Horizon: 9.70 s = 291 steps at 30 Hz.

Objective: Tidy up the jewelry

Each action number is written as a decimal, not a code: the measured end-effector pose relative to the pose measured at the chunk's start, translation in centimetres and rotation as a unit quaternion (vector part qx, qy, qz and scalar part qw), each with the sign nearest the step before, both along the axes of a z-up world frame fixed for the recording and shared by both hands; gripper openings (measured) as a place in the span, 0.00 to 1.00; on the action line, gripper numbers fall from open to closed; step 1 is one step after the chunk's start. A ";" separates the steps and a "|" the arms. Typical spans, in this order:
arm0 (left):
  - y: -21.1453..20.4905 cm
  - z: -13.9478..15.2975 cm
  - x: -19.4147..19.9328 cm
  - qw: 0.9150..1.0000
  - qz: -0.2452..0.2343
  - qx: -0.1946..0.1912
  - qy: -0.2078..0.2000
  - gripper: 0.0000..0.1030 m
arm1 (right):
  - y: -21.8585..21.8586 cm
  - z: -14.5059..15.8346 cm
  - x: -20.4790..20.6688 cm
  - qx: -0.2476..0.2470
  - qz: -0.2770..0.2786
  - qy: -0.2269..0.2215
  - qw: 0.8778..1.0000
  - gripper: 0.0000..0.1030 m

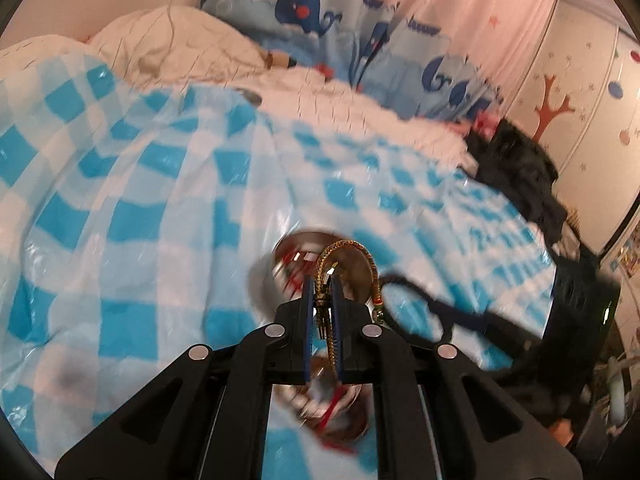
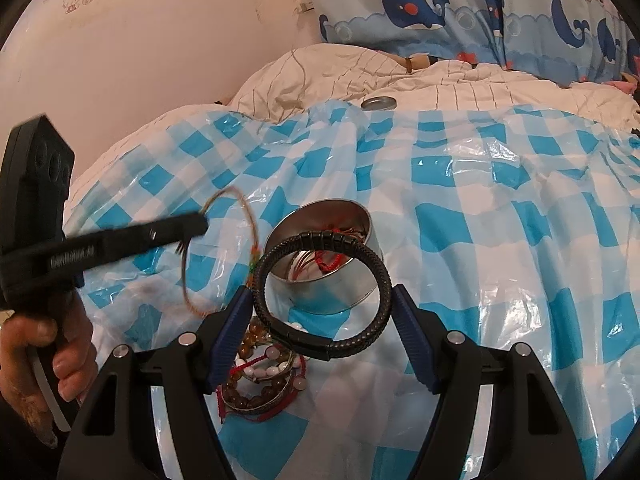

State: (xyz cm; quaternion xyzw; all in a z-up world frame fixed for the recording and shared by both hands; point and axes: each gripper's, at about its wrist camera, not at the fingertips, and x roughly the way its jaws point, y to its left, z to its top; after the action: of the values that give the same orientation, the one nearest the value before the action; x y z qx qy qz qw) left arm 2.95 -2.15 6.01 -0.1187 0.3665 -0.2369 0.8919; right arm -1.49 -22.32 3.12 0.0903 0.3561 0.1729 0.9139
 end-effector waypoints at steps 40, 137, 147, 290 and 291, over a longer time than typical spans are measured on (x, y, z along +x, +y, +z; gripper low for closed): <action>-0.1 -1.4 -3.0 0.993 0.065 0.103 -0.002 0.67 | 1.3 -3.0 -2.0 -0.090 0.009 0.052 0.995 0.72; 0.2 -2.9 -2.8 0.994 0.062 0.090 0.028 0.87 | 0.0 -3.3 -1.0 0.028 0.041 0.094 0.994 0.14; -0.2 -3.6 -2.5 0.993 0.061 0.097 0.037 0.87 | 3.2 -4.9 0.2 -0.037 0.027 0.072 0.996 0.35; 3.0 -2.5 1.5 0.992 0.111 -0.014 0.050 0.59 | 2.3 0.1 7.1 0.022 0.041 0.017 0.999 0.38; 3.0 -2.5 1.2 0.993 0.110 -0.011 0.050 0.62 | 1.9 0.2 6.6 0.020 0.035 0.017 0.999 0.38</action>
State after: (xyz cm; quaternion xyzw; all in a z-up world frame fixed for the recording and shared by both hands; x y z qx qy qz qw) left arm 4.20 0.86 3.51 -0.1801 0.3927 -0.1354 0.8916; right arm 5.15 -20.44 3.34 0.0992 0.3710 0.2106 0.8990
